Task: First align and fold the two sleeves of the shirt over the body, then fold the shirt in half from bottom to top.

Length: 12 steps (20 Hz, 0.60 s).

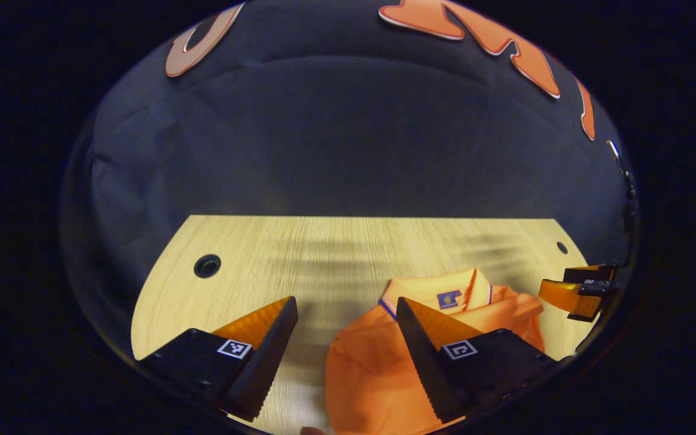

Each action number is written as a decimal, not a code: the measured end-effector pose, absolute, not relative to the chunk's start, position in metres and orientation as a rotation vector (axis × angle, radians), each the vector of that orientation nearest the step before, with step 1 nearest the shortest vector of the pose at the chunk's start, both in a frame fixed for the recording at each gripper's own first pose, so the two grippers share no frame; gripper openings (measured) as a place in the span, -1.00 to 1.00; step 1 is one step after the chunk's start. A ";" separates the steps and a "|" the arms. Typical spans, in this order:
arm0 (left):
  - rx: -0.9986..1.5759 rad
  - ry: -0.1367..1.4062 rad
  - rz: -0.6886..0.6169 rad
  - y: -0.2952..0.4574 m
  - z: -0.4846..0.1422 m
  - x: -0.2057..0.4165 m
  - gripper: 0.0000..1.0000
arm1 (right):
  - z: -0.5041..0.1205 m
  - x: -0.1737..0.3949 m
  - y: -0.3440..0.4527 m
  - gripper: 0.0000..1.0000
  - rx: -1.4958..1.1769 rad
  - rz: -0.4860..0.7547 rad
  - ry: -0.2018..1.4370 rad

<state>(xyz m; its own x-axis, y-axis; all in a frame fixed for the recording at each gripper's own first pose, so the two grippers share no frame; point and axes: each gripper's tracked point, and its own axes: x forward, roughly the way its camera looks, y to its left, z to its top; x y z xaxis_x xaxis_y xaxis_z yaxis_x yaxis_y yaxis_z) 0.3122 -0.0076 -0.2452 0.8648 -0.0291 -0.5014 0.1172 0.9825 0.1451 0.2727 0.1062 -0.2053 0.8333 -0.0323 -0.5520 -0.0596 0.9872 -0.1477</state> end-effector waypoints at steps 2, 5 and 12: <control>0.187 0.434 -0.080 -0.014 -0.206 0.306 0.97 | -0.176 0.263 0.107 0.98 -0.135 0.019 0.528; 0.223 0.320 -0.095 -0.029 -0.147 0.281 0.96 | -0.127 0.242 0.106 0.98 -0.118 0.017 0.431; 0.143 0.113 -0.148 -0.064 -0.039 0.178 0.96 | -0.039 0.151 0.105 0.97 -0.185 0.072 0.242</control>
